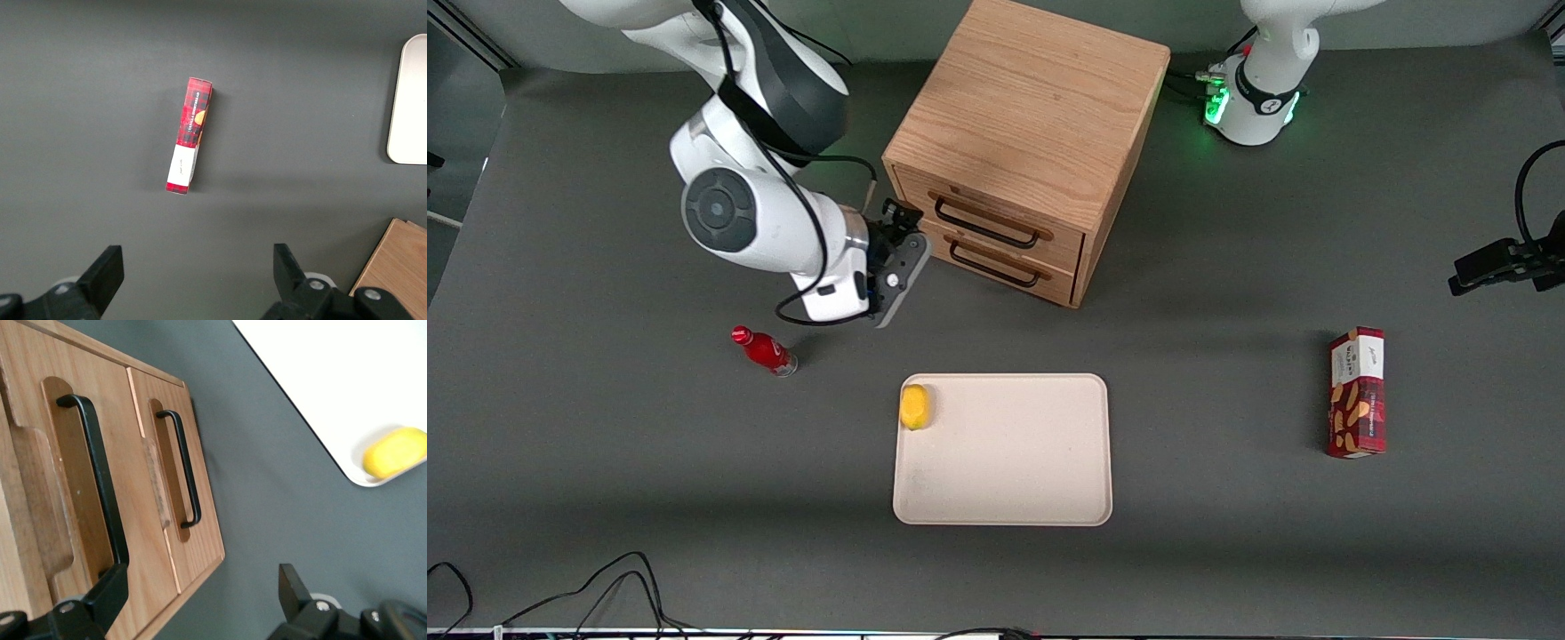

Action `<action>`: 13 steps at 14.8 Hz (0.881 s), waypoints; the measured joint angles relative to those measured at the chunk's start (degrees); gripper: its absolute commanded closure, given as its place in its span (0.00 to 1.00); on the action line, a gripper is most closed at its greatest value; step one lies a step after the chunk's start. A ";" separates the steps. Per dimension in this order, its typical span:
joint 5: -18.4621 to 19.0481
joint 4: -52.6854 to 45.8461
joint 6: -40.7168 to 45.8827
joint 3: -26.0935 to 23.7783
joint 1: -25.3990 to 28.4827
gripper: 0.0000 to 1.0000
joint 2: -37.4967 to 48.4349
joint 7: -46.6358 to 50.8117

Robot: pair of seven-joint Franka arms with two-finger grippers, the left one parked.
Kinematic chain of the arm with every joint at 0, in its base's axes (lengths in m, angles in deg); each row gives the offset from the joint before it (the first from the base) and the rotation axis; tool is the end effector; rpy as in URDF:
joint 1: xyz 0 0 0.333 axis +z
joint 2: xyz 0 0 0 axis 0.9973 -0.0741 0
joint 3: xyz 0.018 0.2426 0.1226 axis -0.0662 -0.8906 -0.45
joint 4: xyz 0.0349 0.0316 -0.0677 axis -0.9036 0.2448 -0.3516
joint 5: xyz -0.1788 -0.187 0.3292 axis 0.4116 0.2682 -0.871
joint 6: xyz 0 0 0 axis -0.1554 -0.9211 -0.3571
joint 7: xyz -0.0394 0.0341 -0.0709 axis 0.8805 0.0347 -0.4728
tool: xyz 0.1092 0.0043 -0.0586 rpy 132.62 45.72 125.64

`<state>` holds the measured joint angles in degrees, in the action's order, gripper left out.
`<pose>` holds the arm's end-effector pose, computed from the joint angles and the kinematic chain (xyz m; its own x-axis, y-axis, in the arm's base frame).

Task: Open upper drawer
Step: 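Insert the right gripper fingers behind the upper drawer handle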

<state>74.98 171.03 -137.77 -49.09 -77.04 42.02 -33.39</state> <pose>0.5400 0.3698 0.3884 0.6097 0.7926 -0.0059 0.7281 -0.5630 -0.3911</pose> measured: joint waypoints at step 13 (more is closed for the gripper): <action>-0.45 -1.34 -3.97 -0.71 4.50 0.00 -4.60 -0.03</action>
<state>74.53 169.69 -141.74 -49.80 -72.53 37.42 -33.42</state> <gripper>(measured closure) 0.000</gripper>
